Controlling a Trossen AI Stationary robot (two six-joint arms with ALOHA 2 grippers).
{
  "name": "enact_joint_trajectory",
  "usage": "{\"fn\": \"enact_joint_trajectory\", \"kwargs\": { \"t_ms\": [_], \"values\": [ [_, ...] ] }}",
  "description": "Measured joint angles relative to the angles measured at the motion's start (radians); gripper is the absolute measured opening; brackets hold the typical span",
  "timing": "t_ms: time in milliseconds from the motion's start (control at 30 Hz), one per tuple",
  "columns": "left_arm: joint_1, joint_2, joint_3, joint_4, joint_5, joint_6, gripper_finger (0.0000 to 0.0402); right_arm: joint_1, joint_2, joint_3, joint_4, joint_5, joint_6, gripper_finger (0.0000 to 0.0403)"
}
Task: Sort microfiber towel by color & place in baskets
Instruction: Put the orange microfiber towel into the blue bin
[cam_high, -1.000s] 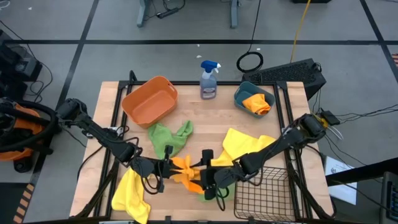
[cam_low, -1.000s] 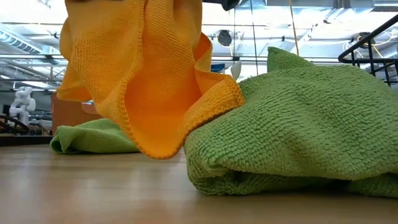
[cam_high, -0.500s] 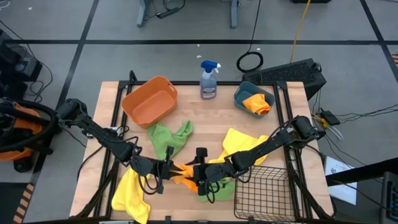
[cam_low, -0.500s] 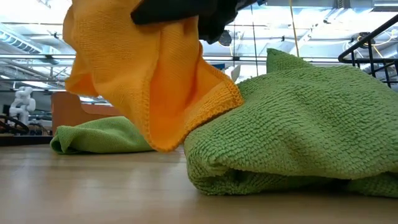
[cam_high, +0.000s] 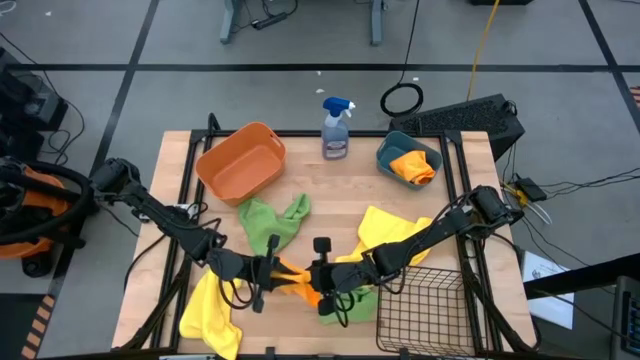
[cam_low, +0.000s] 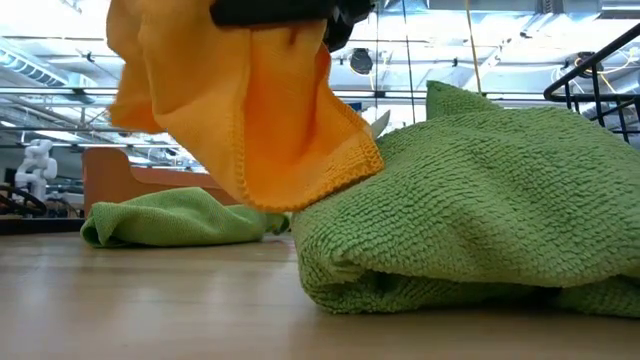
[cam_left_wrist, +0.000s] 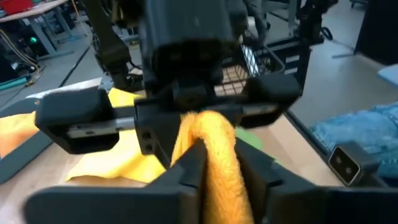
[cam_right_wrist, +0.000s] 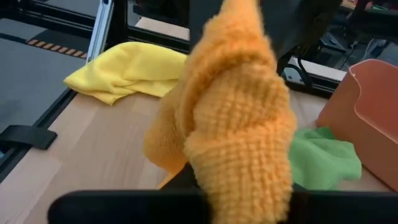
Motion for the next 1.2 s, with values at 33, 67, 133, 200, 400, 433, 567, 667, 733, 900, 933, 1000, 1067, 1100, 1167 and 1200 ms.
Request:
{"fn": "enact_joint_trajectory", "kwargs": {
  "t_ms": [33,67,133,200,400,433,567,667,733,900,933,1000,1067,1100,1167,1200],
  "values": [
    [-0.001,0.0,0.0,0.004,-0.001,-0.003,0.0089,0.0,-0.003,0.0,-0.018,0.0,0.0,0.0019],
    [-0.002,0.0,0.0,0.006,-0.002,-0.01,0.0109,0.001,-0.005,0.0,-0.039,0.001,0.0,0.0016],
    [-0.002,0.0,0.0,0.005,-0.002,-0.025,0.0148,0.001,-0.01,-0.001,-0.063,0.009,0.0,0.0007],
    [-0.002,0.0,0.0,0.005,-0.004,-0.026,0.0187,0.009,-0.025,-0.001,-0.099,0.038,0.006,0.0004],
    [-0.002,0.0,0.0,-0.02,-0.005,-0.041,0.0272,0.04,-0.05,-0.001,-0.176,0.118,0.032,0.0006],
    [-0.002,0.0,0.0,-0.027,-0.006,-0.047,0.0281,0.049,-0.059,-0.001,-0.197,0.132,0.038,0.0005],
    [-0.002,0.0,0.0,-0.039,-0.022,-0.053,0.0294,0.075,-0.087,-0.001,-0.223,0.195,0.049,0.0004],
    [-0.002,0.0,0.0,-0.04,-0.031,-0.053,0.0295,0.089,-0.1,-0.001,-0.244,0.218,0.049,0.0004],
    [0.001,0.0,0.0,-0.039,-0.032,-0.053,0.0295,0.098,-0.108,-0.001,-0.258,0.247,0.052,0.0004],
    [0.005,0.005,0.0,-0.031,-0.032,-0.059,0.0295,0.113,-0.12,-0.001,-0.256,0.307,0.053,0.0004],
    [0.005,0.011,0.0,-0.024,-0.032,-0.062,0.0295,0.114,-0.125,-0.001,-0.253,0.312,0.051,0.0004],
    [0.005,0.028,0.0,-0.008,-0.032,-0.072,0.0295,0.114,-0.133,-0.001,-0.253,0.312,0.047,0.0004],
    [0.007,0.049,0.0,0.021,-0.027,-0.071,0.0295,0.113,-0.14,-0.001,-0.26,0.316,0.048,0.0004],
    [0.009,0.062,0.0,0.039,-0.025,-0.066,0.0295,0.113,-0.14,-0.001,-0.26,0.317,0.045,0.0004],
    [0.014,0.084,0.0,0.068,-0.024,-0.048,0.0295,0.113,-0.14,-0.001,-0.254,0.318,0.017,0.0004],
    [0.017,0.092,0.0,0.087,-0.024,-0.039,0.0295,0.112,-0.14,-0.001,-0.252,0.32,0.001,0.0004]
  ]
}}
